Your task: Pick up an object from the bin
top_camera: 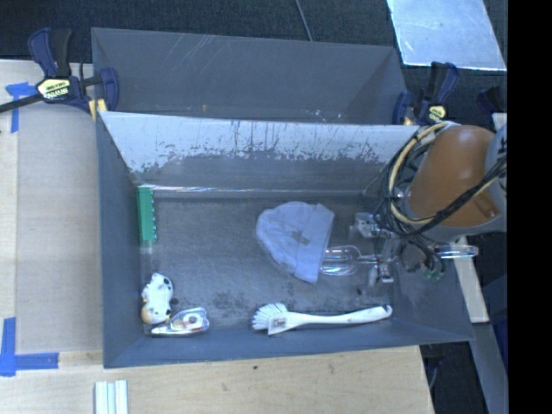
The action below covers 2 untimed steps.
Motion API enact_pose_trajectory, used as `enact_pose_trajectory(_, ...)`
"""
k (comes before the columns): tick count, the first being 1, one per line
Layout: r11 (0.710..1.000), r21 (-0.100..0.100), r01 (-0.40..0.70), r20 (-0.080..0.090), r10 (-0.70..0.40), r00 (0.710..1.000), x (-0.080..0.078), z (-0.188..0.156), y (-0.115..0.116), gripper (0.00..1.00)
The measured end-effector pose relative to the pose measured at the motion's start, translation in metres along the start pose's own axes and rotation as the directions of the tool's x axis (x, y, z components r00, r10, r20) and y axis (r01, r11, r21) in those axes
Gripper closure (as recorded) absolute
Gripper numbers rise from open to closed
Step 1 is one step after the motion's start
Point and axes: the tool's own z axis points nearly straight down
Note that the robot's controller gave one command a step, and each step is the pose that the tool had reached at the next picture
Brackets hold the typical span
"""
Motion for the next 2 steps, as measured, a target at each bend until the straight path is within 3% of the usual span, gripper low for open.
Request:
enact_pose_trajectory(1, 1.000, 0.005, -0.007, 0.014, 0.007, 1.000, -0.008, -0.077, -0.027, 0.00)
enact_pose_trajectory(2, 1.000, -0.002, 0.003, 0.001, -0.003, 1.000, -0.002, 0.021, 0.003, 0.00)
